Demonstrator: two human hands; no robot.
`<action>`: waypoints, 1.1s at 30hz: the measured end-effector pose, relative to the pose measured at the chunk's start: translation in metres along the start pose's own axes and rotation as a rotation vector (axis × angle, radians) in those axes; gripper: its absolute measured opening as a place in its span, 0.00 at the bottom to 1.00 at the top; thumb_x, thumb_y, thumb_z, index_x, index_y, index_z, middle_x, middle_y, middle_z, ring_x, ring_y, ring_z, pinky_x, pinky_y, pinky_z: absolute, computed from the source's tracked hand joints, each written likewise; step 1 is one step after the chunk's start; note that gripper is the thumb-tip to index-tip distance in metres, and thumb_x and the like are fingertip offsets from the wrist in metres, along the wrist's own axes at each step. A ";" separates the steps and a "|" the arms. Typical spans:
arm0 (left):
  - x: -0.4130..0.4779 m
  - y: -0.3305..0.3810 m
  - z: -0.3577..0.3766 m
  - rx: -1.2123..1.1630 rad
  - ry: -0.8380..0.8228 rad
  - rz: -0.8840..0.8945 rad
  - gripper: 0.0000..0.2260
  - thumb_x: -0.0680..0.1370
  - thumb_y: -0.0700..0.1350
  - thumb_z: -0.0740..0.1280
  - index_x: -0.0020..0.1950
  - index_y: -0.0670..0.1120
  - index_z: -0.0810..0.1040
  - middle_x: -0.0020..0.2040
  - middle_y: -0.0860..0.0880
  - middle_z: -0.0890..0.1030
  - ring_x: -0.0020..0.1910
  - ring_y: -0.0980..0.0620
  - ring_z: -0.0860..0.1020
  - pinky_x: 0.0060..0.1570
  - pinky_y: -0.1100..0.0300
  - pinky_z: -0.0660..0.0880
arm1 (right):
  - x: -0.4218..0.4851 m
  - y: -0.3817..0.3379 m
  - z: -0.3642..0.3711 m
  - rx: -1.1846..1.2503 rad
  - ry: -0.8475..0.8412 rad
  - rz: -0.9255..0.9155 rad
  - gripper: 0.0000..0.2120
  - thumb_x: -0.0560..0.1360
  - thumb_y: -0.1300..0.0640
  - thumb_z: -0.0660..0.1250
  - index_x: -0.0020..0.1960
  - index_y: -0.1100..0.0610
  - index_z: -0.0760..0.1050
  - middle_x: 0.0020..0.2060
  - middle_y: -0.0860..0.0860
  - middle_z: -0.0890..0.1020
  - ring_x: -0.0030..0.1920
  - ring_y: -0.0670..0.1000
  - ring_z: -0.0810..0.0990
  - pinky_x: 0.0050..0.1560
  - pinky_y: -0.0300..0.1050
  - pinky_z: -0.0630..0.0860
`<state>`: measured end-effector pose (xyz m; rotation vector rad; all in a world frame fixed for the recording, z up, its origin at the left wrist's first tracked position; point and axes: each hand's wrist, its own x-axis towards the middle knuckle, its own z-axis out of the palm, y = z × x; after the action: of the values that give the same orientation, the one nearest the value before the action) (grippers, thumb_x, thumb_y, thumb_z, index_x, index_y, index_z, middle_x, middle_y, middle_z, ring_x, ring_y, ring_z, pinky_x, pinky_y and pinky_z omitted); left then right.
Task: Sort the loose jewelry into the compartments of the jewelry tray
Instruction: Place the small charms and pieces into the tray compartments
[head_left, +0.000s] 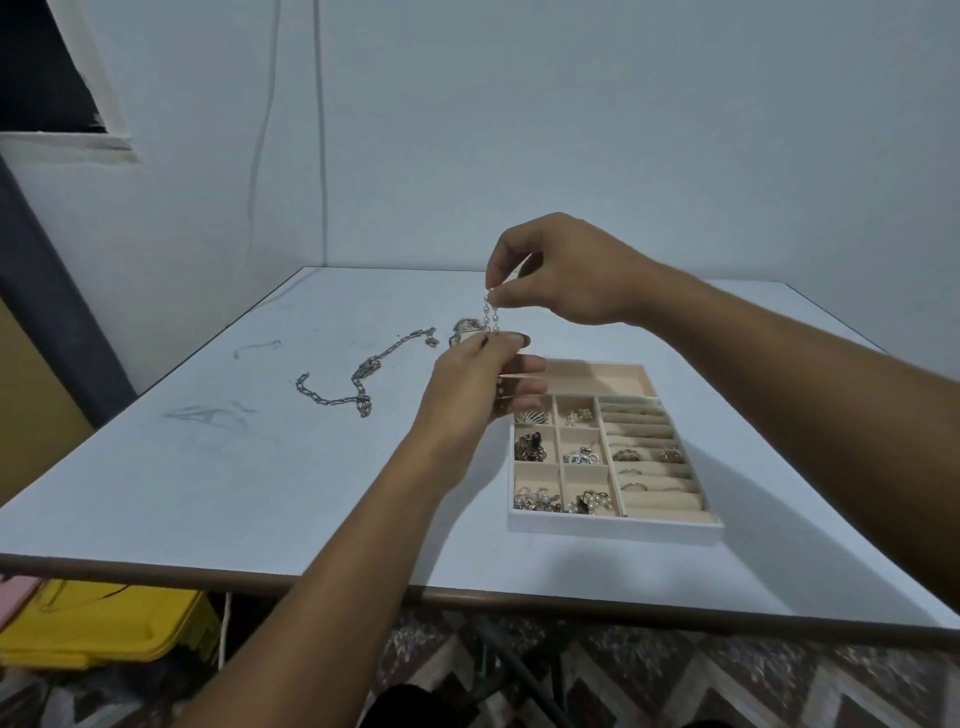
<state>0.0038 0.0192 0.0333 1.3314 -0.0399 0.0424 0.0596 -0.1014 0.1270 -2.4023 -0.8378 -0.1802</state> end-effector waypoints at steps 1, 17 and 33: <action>-0.002 -0.002 0.004 0.015 -0.010 0.006 0.07 0.80 0.42 0.62 0.54 0.42 0.77 0.43 0.43 0.83 0.39 0.46 0.81 0.47 0.52 0.80 | -0.006 0.002 -0.003 0.000 0.000 0.012 0.04 0.73 0.55 0.72 0.46 0.54 0.80 0.38 0.41 0.81 0.37 0.35 0.77 0.36 0.28 0.67; -0.039 -0.017 0.049 0.007 -0.278 -0.199 0.06 0.76 0.34 0.67 0.52 0.40 0.77 0.43 0.41 0.82 0.41 0.45 0.81 0.38 0.59 0.80 | -0.092 0.028 -0.020 0.035 0.006 0.131 0.04 0.72 0.53 0.72 0.44 0.52 0.81 0.45 0.43 0.83 0.49 0.45 0.81 0.51 0.42 0.74; -0.047 -0.008 0.035 0.290 -0.306 -0.175 0.12 0.73 0.30 0.69 0.55 0.37 0.77 0.49 0.41 0.83 0.45 0.46 0.82 0.41 0.57 0.78 | -0.112 0.027 0.002 0.067 0.005 0.169 0.03 0.71 0.55 0.73 0.44 0.52 0.81 0.41 0.44 0.83 0.46 0.44 0.82 0.44 0.37 0.73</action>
<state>-0.0427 -0.0172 0.0312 1.6173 -0.1817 -0.3154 -0.0127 -0.1764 0.0782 -2.3939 -0.6249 -0.0908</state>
